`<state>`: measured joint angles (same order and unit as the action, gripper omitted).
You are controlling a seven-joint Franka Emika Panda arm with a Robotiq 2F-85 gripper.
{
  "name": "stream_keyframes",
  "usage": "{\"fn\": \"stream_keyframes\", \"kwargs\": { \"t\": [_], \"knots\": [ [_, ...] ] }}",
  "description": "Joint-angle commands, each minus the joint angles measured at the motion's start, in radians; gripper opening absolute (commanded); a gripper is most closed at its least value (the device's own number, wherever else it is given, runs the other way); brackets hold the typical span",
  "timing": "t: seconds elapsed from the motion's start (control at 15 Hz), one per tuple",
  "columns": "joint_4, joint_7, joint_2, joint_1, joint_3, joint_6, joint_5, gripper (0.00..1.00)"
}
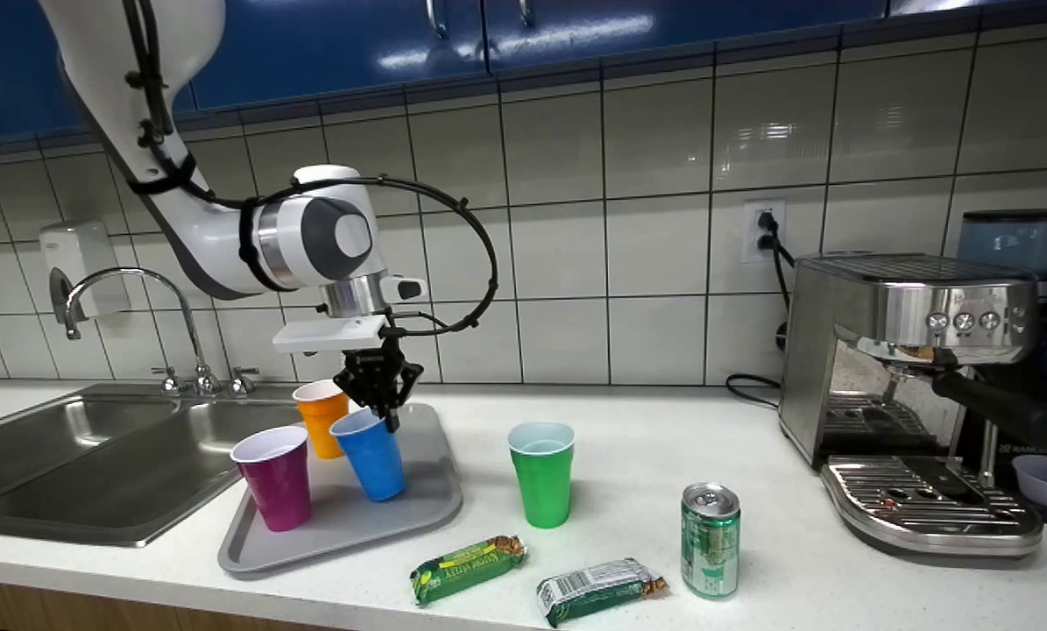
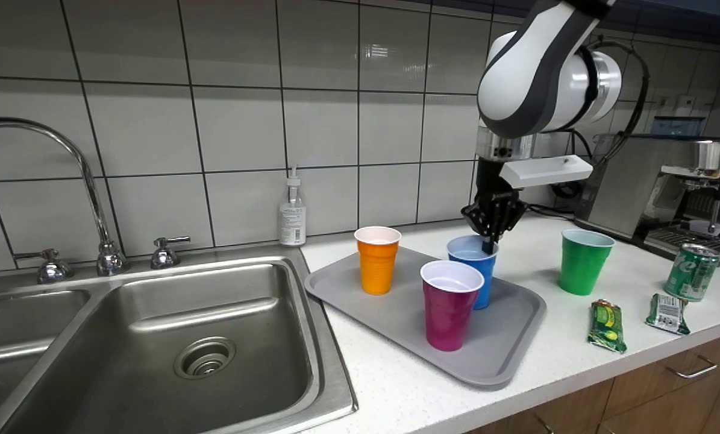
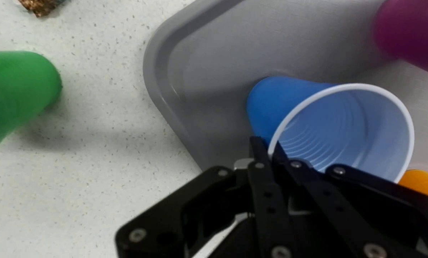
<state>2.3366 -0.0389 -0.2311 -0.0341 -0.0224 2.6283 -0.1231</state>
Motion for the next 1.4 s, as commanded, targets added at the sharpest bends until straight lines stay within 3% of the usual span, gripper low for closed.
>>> {"fn": "stream_keyframes", "kwargs": {
  "t": [0.0, 0.4, 1.33],
  "knots": [
    [0.019, -0.033, 0.044, -0.010, -0.003, 0.015, -0.014, 0.01],
    [0.016, -0.101, 0.066, -0.015, -0.015, 0.052, -0.030, 0.01],
    [-0.065, -0.121, 0.050, 0.028, -0.064, 0.086, 0.012, 0.01]
  ]
}}
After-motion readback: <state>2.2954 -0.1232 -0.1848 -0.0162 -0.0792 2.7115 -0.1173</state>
